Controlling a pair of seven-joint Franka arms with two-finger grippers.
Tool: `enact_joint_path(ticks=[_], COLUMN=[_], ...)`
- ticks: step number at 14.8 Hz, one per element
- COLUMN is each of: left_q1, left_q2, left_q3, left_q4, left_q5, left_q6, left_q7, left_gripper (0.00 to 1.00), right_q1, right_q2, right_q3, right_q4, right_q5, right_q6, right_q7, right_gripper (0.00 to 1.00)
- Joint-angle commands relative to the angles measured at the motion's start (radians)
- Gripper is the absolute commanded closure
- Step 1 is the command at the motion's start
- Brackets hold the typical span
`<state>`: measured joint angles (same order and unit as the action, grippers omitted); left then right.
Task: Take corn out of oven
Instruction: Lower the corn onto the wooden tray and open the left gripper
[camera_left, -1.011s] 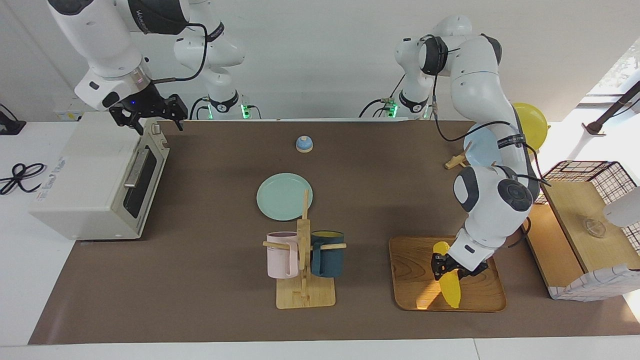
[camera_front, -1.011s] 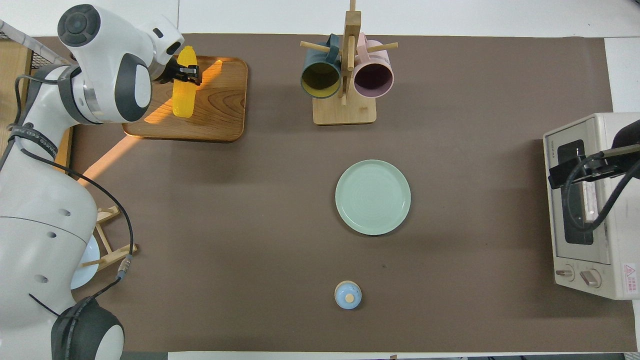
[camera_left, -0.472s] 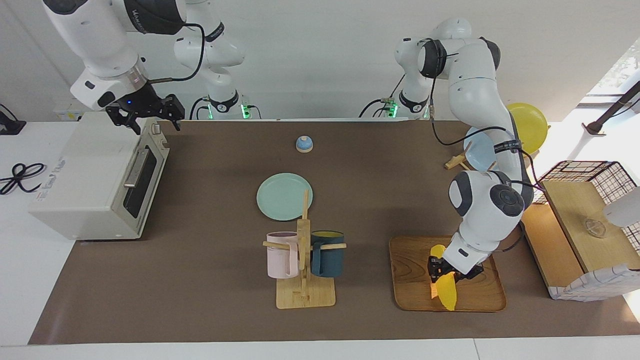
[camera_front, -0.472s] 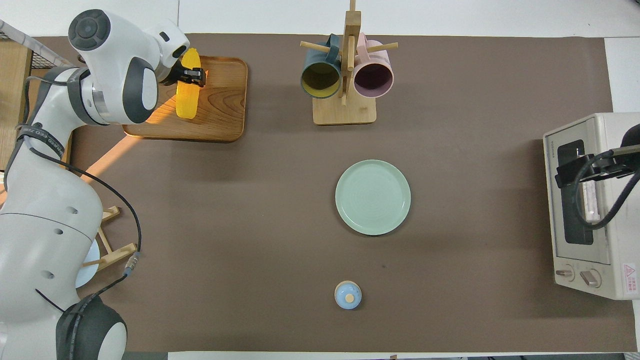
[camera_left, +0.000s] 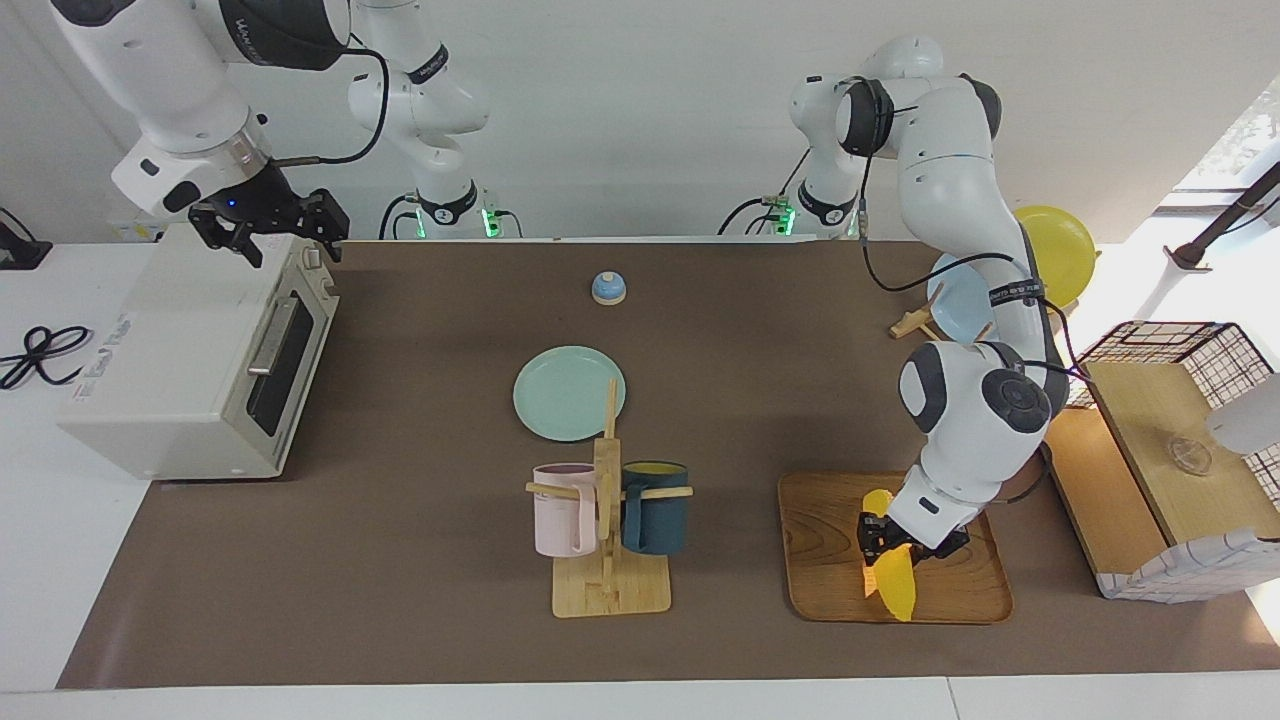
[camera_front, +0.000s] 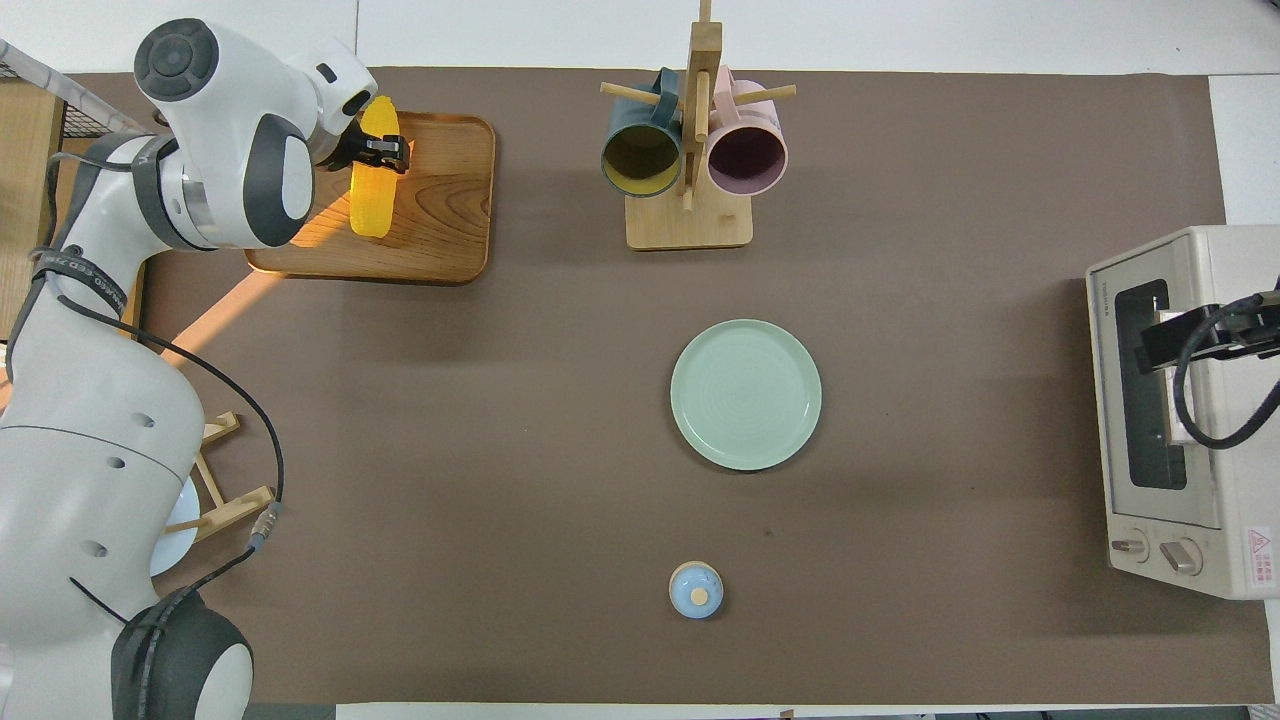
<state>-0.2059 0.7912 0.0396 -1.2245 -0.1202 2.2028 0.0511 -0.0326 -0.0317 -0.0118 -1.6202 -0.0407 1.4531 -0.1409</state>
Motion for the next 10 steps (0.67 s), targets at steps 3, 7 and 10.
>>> enact_joint_path(ticks=[3,7,10], left_q1=[0.003,0.008,-0.001], left_q2=[0.006,-0.012,-0.058], left_q3=[0.0,0.0,0.0], left_q4=[0.016,0.016,0.016], left_q5=[0.022,0.017,0.007], left_q6=[-0.001,-0.035,-0.089], left_q7=[0.047,0.047,0.039], left_gripper=[0.0,0.0,0.0], right_q1=[-0.01,-0.007,-0.007], right_q2=[-0.008,-0.008,-0.008], right_q3=[0.003,0.004,0.006], right_q4=[0.003,0.003,0.003], right_q5=[0.022,0.022,0.022], right_q6=[0.0,0.0,0.0], right_q7=[0.01,0.01,0.01], right_gripper=[0.0,0.0,0.0])
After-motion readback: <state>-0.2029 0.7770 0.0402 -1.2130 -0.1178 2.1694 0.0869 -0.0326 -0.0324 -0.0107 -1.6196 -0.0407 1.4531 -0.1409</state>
